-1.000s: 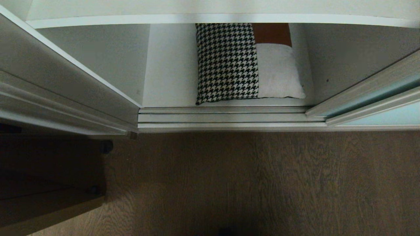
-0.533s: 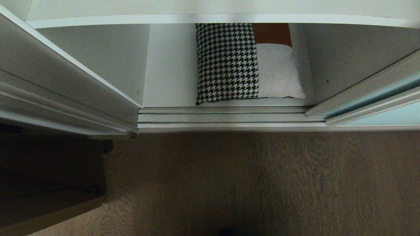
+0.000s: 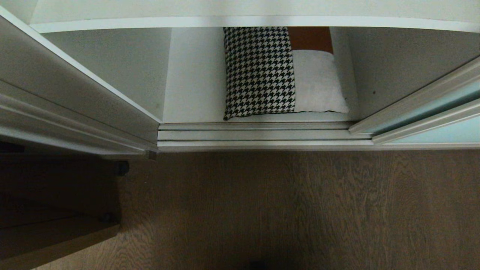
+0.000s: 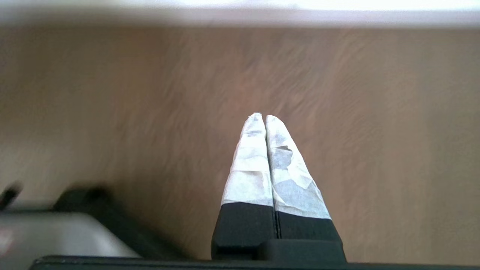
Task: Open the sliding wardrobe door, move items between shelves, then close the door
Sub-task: Close the door
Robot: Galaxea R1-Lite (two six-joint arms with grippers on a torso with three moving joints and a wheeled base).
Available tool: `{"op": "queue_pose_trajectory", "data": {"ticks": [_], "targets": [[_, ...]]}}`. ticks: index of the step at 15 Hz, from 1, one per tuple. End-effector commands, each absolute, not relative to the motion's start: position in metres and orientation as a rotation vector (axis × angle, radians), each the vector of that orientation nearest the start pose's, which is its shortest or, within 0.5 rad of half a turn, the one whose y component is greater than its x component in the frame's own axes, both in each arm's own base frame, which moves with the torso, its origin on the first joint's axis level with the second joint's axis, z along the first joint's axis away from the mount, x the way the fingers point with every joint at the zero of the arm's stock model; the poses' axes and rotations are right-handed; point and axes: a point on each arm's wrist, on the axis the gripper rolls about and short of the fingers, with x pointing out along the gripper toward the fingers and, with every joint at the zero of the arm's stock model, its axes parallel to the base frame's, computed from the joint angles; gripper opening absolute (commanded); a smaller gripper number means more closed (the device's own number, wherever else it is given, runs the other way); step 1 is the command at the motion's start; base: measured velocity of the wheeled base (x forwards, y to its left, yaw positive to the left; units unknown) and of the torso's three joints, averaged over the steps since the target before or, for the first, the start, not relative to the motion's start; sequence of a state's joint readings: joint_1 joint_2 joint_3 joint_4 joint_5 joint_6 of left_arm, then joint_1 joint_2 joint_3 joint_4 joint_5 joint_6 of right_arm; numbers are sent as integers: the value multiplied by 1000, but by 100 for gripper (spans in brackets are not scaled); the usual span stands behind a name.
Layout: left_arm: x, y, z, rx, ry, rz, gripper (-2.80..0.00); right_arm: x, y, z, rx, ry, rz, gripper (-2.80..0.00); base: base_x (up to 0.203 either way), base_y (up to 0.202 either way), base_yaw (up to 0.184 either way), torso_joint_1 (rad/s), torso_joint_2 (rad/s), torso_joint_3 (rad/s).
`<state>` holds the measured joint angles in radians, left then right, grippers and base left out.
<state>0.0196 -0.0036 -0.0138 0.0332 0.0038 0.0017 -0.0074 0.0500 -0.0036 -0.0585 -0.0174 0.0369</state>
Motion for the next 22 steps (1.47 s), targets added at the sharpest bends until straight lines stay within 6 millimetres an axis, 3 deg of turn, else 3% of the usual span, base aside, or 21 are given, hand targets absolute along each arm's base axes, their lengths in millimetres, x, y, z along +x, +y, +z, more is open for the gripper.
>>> {"op": "queue_pose_trajectory", "data": {"ticks": [1,22], "targets": [[-24,0,76,1,21,25,-280,-23,0,78,31,-22,-9,-280,0,0,0,0,0,0],[-24,0,76,4,20,26,-280,-23,0,77,31,-11,-11,-280,0,0,0,0,0,0]]}}
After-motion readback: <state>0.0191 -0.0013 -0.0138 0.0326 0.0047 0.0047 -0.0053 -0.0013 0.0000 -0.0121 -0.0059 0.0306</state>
